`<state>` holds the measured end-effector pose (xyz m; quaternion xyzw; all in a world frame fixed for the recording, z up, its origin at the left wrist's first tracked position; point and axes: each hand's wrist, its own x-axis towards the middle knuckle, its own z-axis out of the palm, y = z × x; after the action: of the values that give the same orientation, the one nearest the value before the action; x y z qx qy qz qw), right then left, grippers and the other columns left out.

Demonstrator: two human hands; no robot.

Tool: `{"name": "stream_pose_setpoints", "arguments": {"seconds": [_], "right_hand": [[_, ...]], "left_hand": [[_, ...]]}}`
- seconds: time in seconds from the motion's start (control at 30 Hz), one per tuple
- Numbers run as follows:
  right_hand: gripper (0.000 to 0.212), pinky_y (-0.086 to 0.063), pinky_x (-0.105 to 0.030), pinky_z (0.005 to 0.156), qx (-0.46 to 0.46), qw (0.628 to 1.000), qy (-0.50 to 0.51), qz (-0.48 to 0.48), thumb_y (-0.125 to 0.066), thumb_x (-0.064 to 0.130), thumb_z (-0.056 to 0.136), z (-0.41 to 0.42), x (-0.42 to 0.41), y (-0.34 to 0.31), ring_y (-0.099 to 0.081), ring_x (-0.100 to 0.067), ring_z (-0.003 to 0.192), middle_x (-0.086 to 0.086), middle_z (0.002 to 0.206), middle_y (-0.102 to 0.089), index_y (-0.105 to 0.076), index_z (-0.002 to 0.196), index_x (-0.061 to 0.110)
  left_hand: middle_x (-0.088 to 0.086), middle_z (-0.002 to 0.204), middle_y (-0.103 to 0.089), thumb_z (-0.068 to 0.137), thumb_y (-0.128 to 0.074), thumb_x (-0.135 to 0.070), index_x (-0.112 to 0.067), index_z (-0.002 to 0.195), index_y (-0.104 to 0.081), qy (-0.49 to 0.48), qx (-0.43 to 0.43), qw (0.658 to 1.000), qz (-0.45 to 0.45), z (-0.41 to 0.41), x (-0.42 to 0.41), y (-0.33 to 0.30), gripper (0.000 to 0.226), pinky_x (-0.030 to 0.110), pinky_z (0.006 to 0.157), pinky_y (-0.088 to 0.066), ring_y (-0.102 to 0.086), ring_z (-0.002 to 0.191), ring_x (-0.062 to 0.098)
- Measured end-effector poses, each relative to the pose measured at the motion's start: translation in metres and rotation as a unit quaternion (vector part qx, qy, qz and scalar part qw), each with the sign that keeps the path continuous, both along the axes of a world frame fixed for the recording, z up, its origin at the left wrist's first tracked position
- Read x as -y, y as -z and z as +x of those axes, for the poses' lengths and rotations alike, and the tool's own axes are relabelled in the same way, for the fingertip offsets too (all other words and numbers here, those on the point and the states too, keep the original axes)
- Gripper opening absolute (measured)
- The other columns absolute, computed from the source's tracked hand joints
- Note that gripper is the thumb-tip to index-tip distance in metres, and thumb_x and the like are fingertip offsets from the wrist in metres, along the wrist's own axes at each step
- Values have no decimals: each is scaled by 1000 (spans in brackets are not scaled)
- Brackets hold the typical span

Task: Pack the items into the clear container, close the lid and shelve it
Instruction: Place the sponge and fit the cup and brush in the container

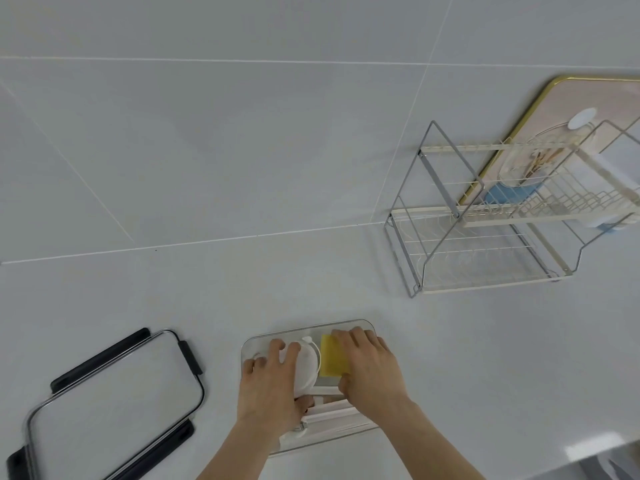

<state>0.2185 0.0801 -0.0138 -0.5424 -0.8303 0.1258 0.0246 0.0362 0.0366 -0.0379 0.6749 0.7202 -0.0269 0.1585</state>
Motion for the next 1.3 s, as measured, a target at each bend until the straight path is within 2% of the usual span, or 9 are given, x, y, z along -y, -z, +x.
{"name": "stream_pose_setpoints", "arguments": {"seconds": [0.2, 0.37, 0.5, 0.63, 0.73, 0.87, 0.97, 1.1, 1.3], "right_hand": [[76, -50, -31, 86, -87, 993, 49, 56, -66, 26, 57, 10, 9, -9, -57, -21, 97, 4, 114, -61, -51, 132, 24], [75, -48, -31, 80, -170, 977, 118, 54, -70, 29, 64, 16, 17, -13, -58, -21, 93, 3, 113, -62, -48, 135, 21], [76, -52, -35, 81, -253, 944, 210, 40, -71, 34, 68, 17, 19, -15, -60, -21, 100, 6, 121, -60, -44, 139, 23], [76, -53, -36, 88, -295, 925, 237, 32, -71, 38, 70, 18, 21, -12, -60, -17, 108, 7, 126, -59, -44, 140, 24], [73, -53, -34, 88, -319, 915, 244, 30, -77, 34, 71, 20, 21, -10, -61, -14, 109, 8, 125, -61, -45, 137, 27], [72, -52, -31, 85, -343, 904, 253, 29, -83, 25, 72, 23, 20, -9, -61, -11, 105, 9, 120, -63, -46, 134, 29], [72, -49, -24, 83, -357, 898, 255, 30, -84, 22, 72, 24, 20, -8, -60, -10, 105, 8, 119, -64, -46, 133, 29], [70, -45, -18, 83, -373, 890, 261, 30, -83, 21, 73, 26, 22, -9, -59, -4, 106, 11, 119, -64, -48, 132, 30], [70, -47, -20, 84, -374, 891, 255, 39, -84, 26, 74, 27, 24, -13, -60, -6, 107, 12, 119, -63, -49, 134, 30]], "left_hand": [[0, 133, -28, 72, -67, -53, -28, 130, -30, -51, 53, 997, 1, 12, -2, 2, 73, 36, 84, -48, -51, 104, 26], [1, 130, -25, 65, -69, -44, -24, 123, -36, -77, 92, 993, 10, 14, 1, 10, 69, 36, 80, -50, -43, 106, 28], [-2, 127, -24, 60, -73, -39, -24, 109, -43, -96, 146, 985, 16, 8, 1, 15, 59, 33, 75, -52, -40, 107, 26], [-7, 121, -24, 58, -77, -35, -29, 96, -43, -120, 213, 969, 40, 7, 3, 18, 51, 27, 71, -47, -39, 105, 22], [-10, 117, -28, 60, -76, -28, -30, 90, -47, -87, 241, 964, 75, 8, 5, 17, 41, 24, 66, -48, -41, 100, 16], [-11, 115, -31, 64, -76, -23, -29, 88, -51, -56, 233, 967, 84, 8, 6, 16, 35, 25, 63, -53, -52, 92, 17], [-11, 117, -33, 67, -77, -27, -29, 91, -52, -45, 226, 970, 76, 11, 3, 15, 35, 17, 61, -46, -54, 85, 16], [-12, 118, -36, 70, -79, -29, -30, 91, -53, -11, 213, 974, 74, 25, -7, 12, 34, 17, 60, -42, -47, 74, 10], [-13, 122, -32, 72, -80, -26, -32, 103, -46, 21, 246, 968, 54, 49, -16, 10, 46, 20, 65, -42, -48, 75, 8]]}}
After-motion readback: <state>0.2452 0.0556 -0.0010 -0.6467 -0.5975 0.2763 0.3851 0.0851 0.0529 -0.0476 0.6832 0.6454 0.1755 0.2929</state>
